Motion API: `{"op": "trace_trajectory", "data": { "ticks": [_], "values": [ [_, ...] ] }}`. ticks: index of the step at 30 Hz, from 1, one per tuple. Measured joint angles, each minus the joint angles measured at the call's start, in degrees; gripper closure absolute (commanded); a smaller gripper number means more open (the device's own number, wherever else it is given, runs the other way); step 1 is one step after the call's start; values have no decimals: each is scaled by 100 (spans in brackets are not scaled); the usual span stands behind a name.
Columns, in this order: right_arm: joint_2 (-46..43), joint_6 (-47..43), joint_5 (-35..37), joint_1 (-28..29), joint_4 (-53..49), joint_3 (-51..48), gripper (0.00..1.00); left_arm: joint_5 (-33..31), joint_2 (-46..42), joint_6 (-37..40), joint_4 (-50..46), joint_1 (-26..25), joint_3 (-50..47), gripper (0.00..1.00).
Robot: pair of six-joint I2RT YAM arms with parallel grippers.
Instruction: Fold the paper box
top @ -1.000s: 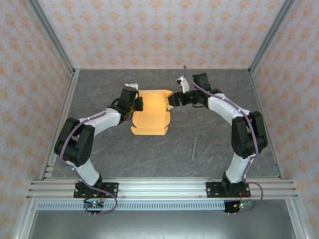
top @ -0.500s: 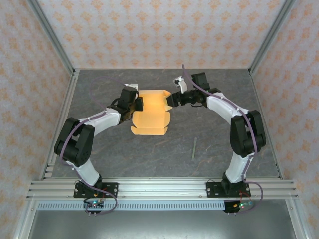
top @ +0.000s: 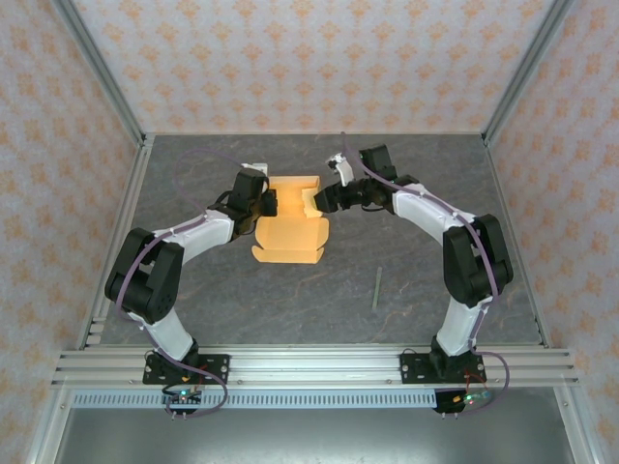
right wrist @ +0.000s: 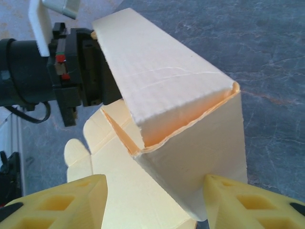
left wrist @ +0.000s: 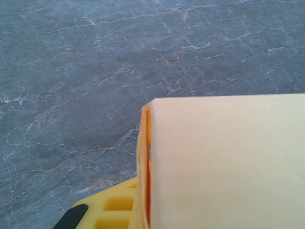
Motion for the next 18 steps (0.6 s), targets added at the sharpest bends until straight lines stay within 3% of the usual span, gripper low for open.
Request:
{"op": "trace_trajectory", "data": {
  "ticks": [7,18],
  "values": [
    [-20,234,927,63,413,-256,56,2,0,0,-33,0,0,100],
    [-70,505,1779,280,990,-452,70,20,0,-2,-37,-11,0,100]
  ]
}}
